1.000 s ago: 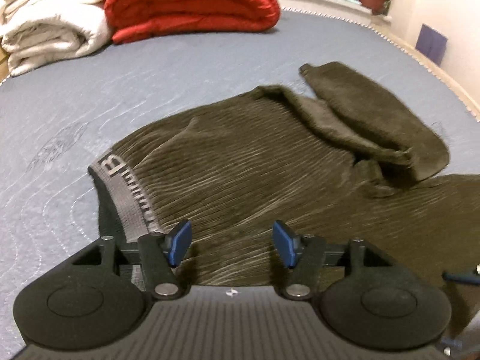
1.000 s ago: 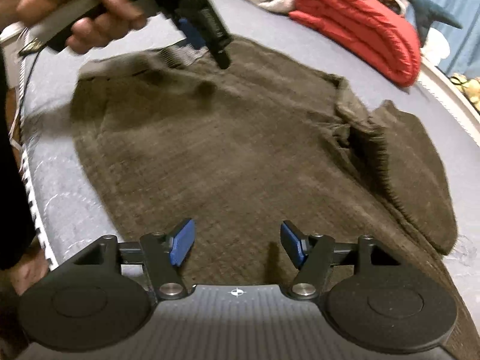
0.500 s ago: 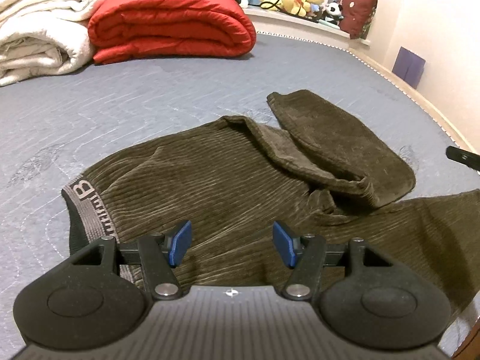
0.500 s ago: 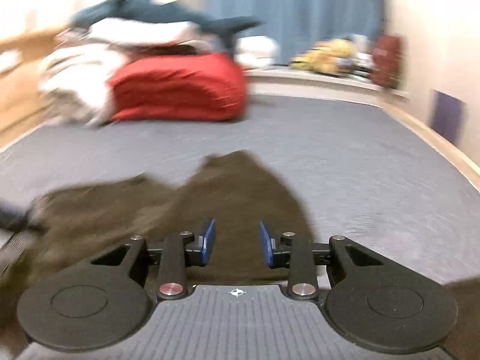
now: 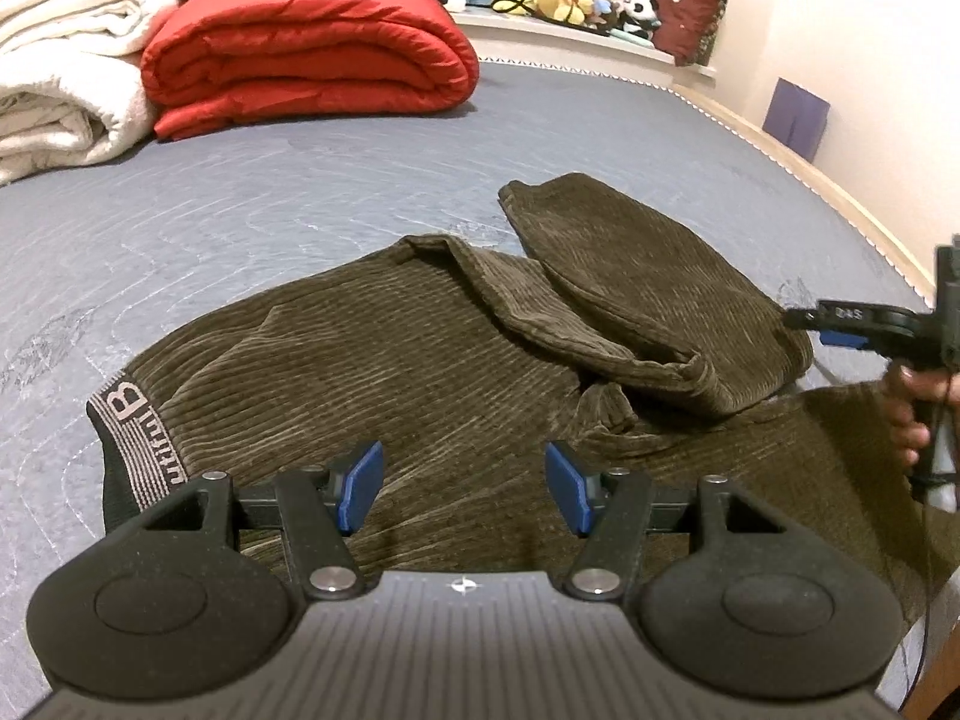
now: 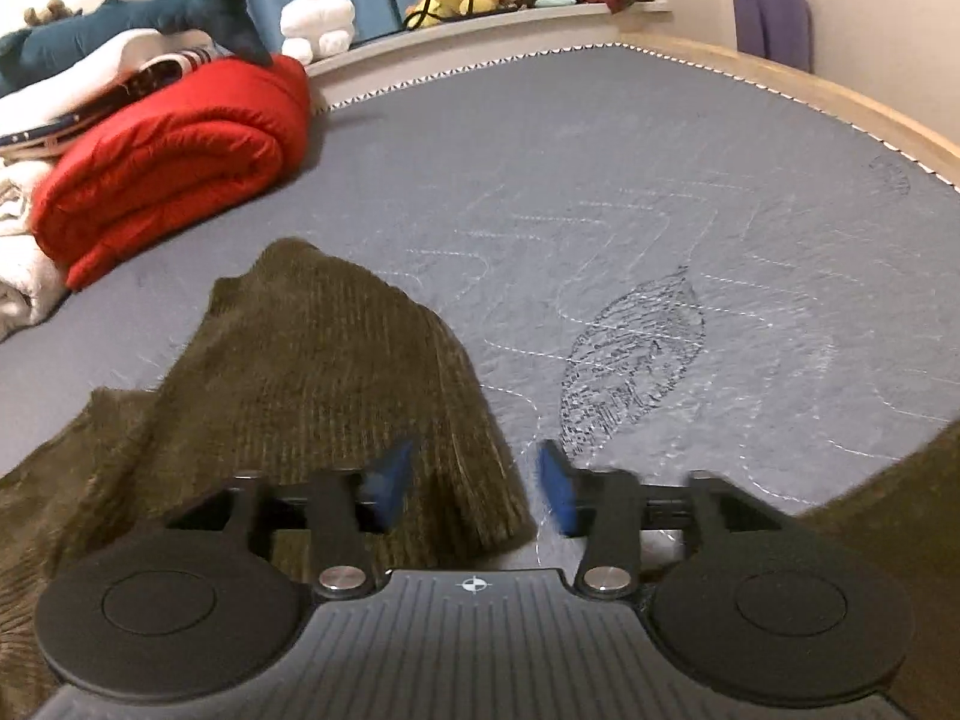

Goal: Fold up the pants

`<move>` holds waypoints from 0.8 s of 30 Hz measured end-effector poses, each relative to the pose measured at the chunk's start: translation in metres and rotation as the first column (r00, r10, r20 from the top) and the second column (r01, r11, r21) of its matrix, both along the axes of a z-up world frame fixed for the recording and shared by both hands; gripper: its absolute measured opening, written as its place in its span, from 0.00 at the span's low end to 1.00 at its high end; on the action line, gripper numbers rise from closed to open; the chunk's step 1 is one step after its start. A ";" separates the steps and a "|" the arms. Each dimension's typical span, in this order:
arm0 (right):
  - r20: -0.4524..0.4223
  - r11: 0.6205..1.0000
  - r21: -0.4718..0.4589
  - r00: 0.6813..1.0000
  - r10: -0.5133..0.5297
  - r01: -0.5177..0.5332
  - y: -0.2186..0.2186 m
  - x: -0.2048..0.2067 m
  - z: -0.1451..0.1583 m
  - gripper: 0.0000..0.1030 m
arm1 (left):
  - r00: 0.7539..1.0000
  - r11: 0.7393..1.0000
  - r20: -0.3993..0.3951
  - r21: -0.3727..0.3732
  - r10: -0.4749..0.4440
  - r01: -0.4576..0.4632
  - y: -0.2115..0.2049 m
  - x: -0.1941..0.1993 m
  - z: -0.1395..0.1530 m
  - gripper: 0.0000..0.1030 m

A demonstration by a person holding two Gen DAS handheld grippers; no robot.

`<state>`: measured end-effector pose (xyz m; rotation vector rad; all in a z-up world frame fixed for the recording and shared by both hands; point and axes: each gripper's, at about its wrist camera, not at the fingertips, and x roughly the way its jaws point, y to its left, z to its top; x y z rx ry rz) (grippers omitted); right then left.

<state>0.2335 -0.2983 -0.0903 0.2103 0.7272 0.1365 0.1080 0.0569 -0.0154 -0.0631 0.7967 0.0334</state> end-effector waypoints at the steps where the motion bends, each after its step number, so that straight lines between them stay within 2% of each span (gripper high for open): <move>1: 0.005 1.000 -0.008 1.000 0.007 -0.007 0.002 0.001 -0.001 0.67 | 1.000 1.000 -0.001 0.007 -0.002 0.002 0.000 0.000 -0.001 0.64; 4: 0.009 0.999 -0.021 0.999 0.047 -0.046 0.013 0.009 -0.005 0.67 | 1.000 1.000 -0.013 0.017 -0.008 0.008 0.001 0.000 -0.003 0.64; 6: 0.017 0.995 -0.037 0.996 0.091 -0.090 0.023 0.008 -0.005 0.62 | 1.000 1.000 -0.020 0.023 -0.006 0.007 0.003 0.000 -0.005 0.64; 9: 0.056 0.985 -0.131 0.991 0.124 -0.116 0.035 0.006 -0.004 0.29 | 1.000 1.000 -0.026 0.026 0.003 -0.003 0.008 0.002 -0.007 0.64; 10: 0.068 0.983 -0.138 0.989 0.129 -0.119 0.036 0.005 -0.001 0.11 | 1.000 1.000 -0.029 0.024 0.009 -0.008 0.009 0.003 -0.008 0.64; 13: 0.123 0.986 -0.081 0.980 0.157 -0.147 0.028 -0.003 0.019 0.08 | 0.999 1.000 -0.034 0.017 0.018 -0.017 0.012 0.006 -0.010 0.64; 15: 0.181 0.974 -0.070 0.958 0.224 -0.214 0.028 -0.015 0.039 0.07 | 0.999 1.000 -0.035 0.018 0.010 -0.010 0.012 0.007 -0.011 0.64; 17: 0.239 0.944 -0.079 0.914 0.329 -0.319 0.030 -0.033 0.058 0.07 | 0.999 1.000 -0.038 0.019 0.002 -0.002 0.011 0.009 -0.014 0.64; 18: 0.268 0.912 -0.093 0.872 0.409 -0.399 0.032 -0.046 0.068 0.07 | 0.999 1.000 -0.040 0.018 -0.001 0.002 0.010 0.010 -0.015 0.64; 20: 0.291 0.821 -0.127 0.770 0.568 -0.557 0.037 -0.069 0.077 0.07 | 0.999 1.000 -0.042 0.019 -0.006 0.007 0.010 0.012 -0.017 0.64; 22: 0.232 0.705 -0.139 0.669 0.706 -0.696 0.041 -0.087 0.075 0.07 | 0.999 1.000 -0.045 0.014 -0.007 0.007 0.011 0.014 -0.019 0.64; 23: 0.182 0.658 -0.146 0.633 0.752 -0.739 0.045 -0.092 0.068 0.07 | 0.999 1.000 -0.046 0.010 -0.004 0.005 0.013 0.014 -0.020 0.64; 24: 0.139 0.639 -0.159 0.623 0.770 -0.753 0.047 -0.095 0.060 0.07 | 0.999 1.000 -0.047 0.006 -0.003 0.003 0.014 0.015 -0.020 0.64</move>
